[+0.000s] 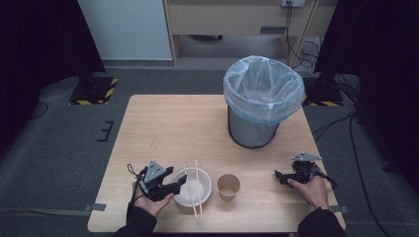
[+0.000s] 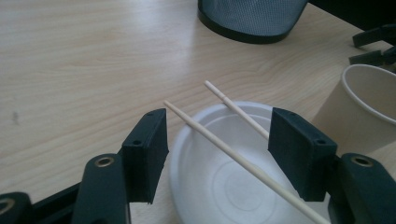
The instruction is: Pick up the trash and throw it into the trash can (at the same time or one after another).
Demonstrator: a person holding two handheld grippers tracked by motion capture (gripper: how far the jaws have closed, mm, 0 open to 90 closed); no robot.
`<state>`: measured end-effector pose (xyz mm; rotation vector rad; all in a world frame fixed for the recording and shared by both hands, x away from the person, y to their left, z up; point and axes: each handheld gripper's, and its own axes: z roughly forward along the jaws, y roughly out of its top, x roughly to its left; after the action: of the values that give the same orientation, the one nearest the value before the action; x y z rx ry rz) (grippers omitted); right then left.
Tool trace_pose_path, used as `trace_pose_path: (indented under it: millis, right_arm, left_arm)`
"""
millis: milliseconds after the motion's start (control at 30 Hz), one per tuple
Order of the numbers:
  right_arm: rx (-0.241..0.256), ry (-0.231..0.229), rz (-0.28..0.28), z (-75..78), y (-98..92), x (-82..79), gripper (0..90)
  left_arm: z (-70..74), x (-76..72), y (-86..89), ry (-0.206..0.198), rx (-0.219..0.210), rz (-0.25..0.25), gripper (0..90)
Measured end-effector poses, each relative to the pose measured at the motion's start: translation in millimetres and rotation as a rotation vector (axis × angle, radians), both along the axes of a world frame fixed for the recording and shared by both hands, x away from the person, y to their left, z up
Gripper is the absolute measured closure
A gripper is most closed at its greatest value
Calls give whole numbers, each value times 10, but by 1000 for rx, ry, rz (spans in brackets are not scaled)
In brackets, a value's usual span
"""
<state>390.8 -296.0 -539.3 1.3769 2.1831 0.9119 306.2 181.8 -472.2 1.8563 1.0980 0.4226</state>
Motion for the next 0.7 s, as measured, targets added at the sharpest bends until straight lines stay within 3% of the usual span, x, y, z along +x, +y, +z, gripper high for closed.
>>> trace_pose_path:
  millis: [267,467,700]
  right_arm:
    - [0,0,0,0,0,0,8]
    - [0,0,0,0,0,0,9]
    - [0,0,0,0,0,0,8]
  left_arm:
    - [-84,5,-174,39,35,-13,391]
    - [-157,-2,-298,65,84,-29,400]
    - [-193,10,-319,85,126,-28,445]
